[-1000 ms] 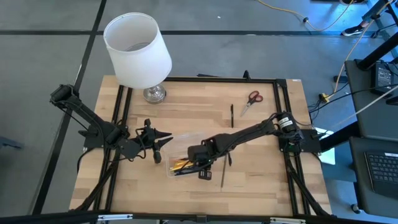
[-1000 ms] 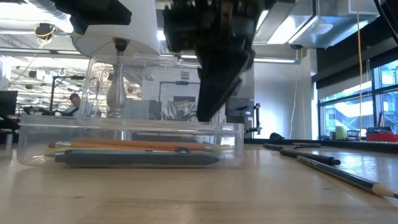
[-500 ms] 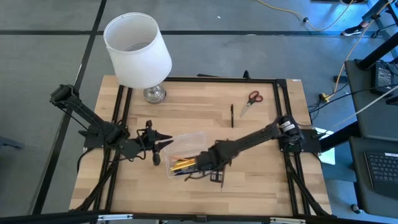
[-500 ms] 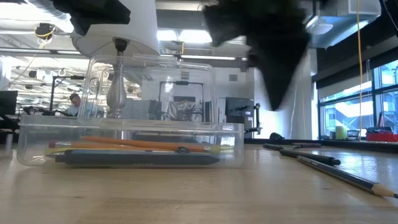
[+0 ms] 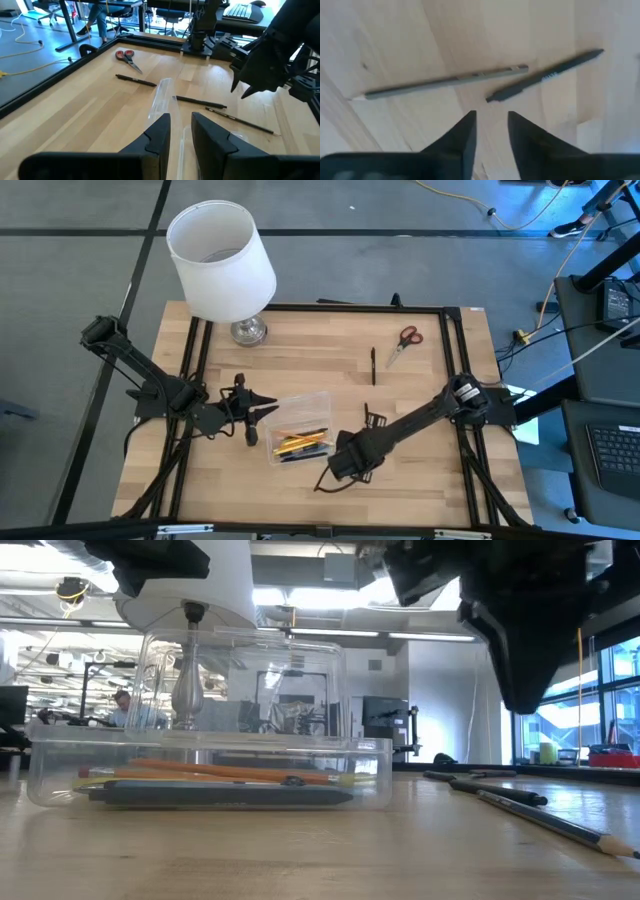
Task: Pick & place school supplies into a supply box
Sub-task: Put the bottom black pen into the transparent supply box
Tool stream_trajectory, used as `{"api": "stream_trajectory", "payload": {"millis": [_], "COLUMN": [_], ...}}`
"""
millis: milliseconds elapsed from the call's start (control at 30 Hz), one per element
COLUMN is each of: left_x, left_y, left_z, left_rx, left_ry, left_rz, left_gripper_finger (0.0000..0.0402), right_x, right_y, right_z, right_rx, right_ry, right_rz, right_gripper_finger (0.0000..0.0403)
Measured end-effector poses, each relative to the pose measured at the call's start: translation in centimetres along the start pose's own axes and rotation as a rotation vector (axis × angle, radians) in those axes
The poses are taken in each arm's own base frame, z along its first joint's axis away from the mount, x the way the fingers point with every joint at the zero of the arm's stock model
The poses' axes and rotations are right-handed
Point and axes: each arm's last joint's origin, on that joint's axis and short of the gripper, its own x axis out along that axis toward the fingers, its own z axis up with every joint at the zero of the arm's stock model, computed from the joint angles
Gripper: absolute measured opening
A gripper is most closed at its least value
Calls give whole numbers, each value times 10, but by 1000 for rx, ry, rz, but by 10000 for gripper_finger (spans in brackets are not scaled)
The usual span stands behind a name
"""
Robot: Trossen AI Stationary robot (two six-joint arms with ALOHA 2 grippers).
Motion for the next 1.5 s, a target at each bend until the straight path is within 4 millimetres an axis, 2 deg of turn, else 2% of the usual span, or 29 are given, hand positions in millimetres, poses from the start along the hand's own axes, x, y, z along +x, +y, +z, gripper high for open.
{"api": "stream_trajectory", "payload": {"millis": [167, 267, 367, 600, 800, 1000, 1100, 1233, 1500], "left_x": [0, 0, 0, 0, 0, 0, 0, 0, 0], "left_y": [0, 0, 0, 0, 0, -1, -1, -1, -1], "left_z": [0, 0, 0, 0, 0, 0, 0, 0, 0], "left_rx": [0, 0, -1, -1, -1, -1, -1, -1, 0], "left_ry": [0, 0, 0, 0, 0, 10, 11, 10, 9], "left_rz": [0, 0, 0, 0, -1, -24, -24, -23, -20], "left_gripper_finger": [72, 72, 72, 72, 72, 72, 72, 72, 72], "right_x": [-1, -2, -3, -4, -7, 2, 16, 35, 57], "right_y": [3, 5, 8, -13, -30, -60, -62, -57, -56], "right_z": [-4, -7, -9, -17, -20, -28, -26, -22, -27], "right_rx": [-40, -47, 19, 149, 161, 373, 455, 474, 517], "right_ry": [-73, -94, -144, -75, -119, -146, -175, -156, -127], "right_rz": [-91, -106, -133, -331, -219, -100, 15, 153, 178], "right_gripper_finger": [180, 201, 210, 209, 210, 210, 210, 210, 210]}}
